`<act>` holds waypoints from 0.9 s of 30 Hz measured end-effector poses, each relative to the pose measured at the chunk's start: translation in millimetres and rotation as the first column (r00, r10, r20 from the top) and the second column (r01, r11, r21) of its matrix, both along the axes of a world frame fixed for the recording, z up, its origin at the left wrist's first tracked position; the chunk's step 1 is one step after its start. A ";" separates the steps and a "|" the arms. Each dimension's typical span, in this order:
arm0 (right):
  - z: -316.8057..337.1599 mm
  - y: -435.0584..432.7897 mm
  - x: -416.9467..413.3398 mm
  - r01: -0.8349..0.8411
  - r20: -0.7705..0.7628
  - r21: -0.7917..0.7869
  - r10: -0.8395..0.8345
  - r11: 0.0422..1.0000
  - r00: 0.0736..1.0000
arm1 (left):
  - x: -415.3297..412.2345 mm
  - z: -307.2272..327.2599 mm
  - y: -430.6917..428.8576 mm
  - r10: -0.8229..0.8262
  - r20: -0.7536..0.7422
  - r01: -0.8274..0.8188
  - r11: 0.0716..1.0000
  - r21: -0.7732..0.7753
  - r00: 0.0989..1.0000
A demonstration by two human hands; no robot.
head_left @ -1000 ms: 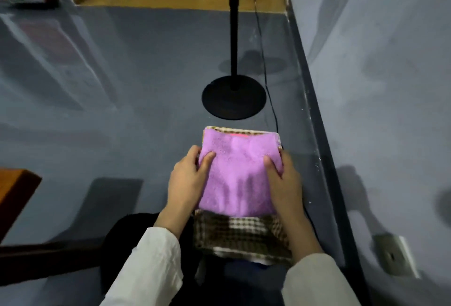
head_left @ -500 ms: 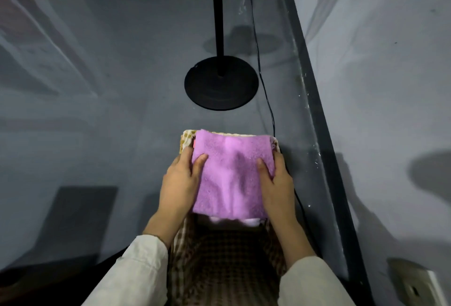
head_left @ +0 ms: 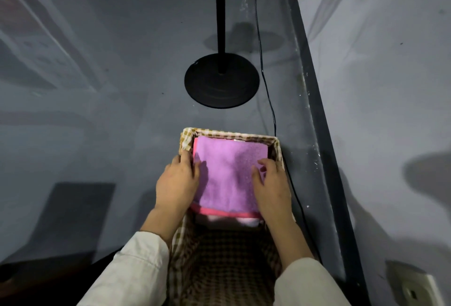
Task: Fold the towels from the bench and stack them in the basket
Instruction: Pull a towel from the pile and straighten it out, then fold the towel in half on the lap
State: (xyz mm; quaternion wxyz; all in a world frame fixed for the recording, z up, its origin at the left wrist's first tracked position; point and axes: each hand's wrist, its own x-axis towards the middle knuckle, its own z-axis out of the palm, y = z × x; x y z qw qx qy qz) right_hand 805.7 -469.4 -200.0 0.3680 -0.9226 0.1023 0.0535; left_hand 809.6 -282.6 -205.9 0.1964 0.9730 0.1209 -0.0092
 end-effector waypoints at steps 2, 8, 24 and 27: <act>8.3 3.3 -0.5 -0.030 0.033 -0.046 0.031 0.999 0.999 | -2.7 8.2 0.4 -0.038 -0.012 0.039 0.998 0.045 0.999; 44.6 31.8 -12.1 -0.173 0.129 -0.117 0.188 0.978 0.974 | -26.7 44.2 25.4 -0.104 -0.056 0.108 0.991 0.073 0.993; 145.4 318.5 -172.9 -0.821 0.335 -0.051 0.784 0.569 0.523 | -318.2 170.2 252.2 0.487 0.106 -0.498 0.836 0.231 0.867; 156.4 365.6 -232.0 -0.923 0.363 -0.064 0.871 0.378 0.331 | -402.1 180.6 273.2 0.632 0.129 -0.641 0.722 0.260 0.764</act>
